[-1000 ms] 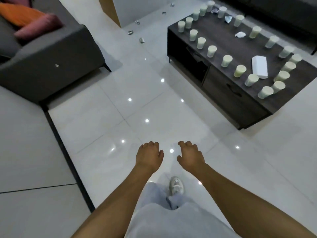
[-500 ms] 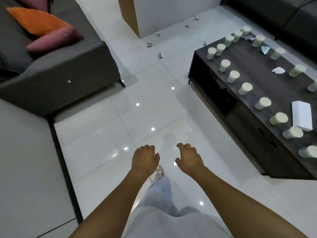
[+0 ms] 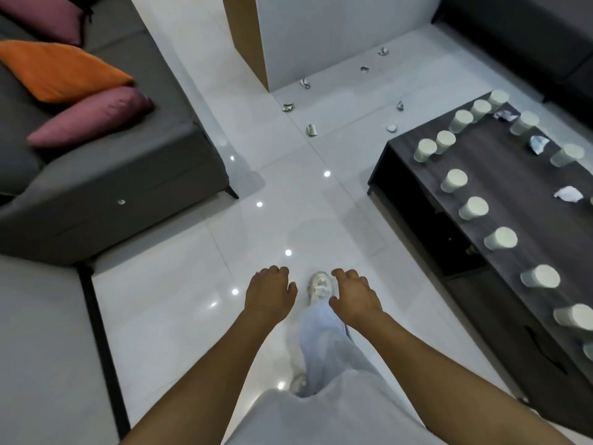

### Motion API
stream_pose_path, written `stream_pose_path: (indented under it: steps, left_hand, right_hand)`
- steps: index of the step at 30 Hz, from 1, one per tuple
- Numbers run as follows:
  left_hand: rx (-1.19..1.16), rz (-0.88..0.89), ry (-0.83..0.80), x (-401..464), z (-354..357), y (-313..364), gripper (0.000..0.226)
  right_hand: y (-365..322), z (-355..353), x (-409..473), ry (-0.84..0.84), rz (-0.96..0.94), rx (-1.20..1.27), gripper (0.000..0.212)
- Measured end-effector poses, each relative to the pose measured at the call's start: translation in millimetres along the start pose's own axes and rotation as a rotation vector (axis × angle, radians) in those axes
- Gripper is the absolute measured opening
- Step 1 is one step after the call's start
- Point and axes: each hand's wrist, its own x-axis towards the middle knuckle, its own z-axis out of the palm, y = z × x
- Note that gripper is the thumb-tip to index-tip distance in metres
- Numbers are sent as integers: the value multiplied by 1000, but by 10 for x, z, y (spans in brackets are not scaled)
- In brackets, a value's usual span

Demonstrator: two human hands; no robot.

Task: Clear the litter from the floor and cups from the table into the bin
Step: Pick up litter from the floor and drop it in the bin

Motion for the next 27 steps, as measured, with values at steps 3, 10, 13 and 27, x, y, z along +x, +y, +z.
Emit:
stream_pose_path:
  steps: [3, 10, 13, 27]
  left_hand:
    - [-23, -19, 17, 722, -363, 21, 38]
    - [-70, -65, 62, 2135, -1186, -37, 36]
    - [-82, -85, 41, 2622, -1471, -102, 36]
    - [18, 23, -89, 5507, -2880, -887, 35]
  right_hand:
    - [-120, -447, 687, 3, -14, -9, 54]
    - [-497, -1470, 2072, 16, -47, -11, 54]
    - [-636, -1791, 2551, -2, -55, -20, 55]
    - [-1699, -3097, 5114, -12, 85, 78, 55]
